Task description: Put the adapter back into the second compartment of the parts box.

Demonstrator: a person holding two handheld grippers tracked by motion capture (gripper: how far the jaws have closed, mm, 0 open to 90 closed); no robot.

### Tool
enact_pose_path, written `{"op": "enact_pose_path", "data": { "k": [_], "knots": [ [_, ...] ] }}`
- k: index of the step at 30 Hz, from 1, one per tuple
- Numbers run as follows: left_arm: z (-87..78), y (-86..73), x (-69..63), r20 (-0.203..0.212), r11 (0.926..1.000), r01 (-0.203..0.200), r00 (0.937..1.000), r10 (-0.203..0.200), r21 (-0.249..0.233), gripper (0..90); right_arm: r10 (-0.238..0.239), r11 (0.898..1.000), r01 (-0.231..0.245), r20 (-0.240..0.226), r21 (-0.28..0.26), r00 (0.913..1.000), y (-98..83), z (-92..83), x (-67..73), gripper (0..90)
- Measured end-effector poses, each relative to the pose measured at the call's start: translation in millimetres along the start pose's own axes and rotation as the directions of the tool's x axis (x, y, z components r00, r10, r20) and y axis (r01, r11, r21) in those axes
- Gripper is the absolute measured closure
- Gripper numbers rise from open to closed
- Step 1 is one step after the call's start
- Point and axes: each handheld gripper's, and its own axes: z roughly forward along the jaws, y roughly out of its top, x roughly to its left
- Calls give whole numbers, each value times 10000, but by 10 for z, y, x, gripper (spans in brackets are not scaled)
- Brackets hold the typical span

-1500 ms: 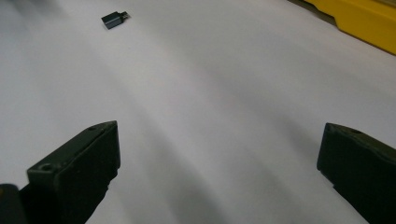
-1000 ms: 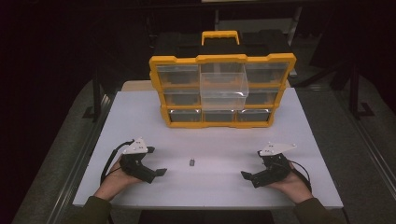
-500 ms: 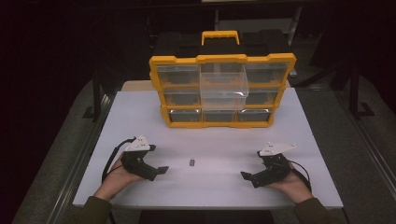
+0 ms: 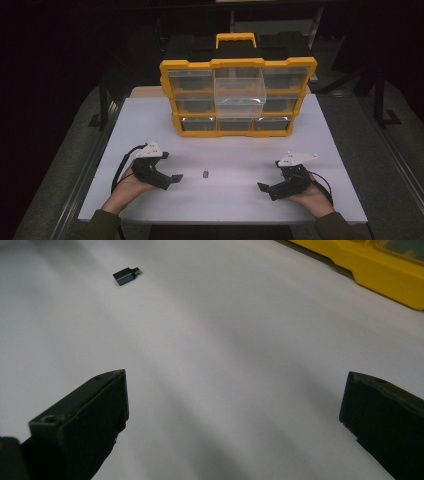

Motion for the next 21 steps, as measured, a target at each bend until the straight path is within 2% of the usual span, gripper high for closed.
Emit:
{"op": "enact_pose_path", "data": {
  "k": [21],
  "knots": [
    [124,170,-27,-31,9999,108,9999,-108,48,7,-12,10000,12,-25,-43,10000,3,-13,13,0]
  ]
}}
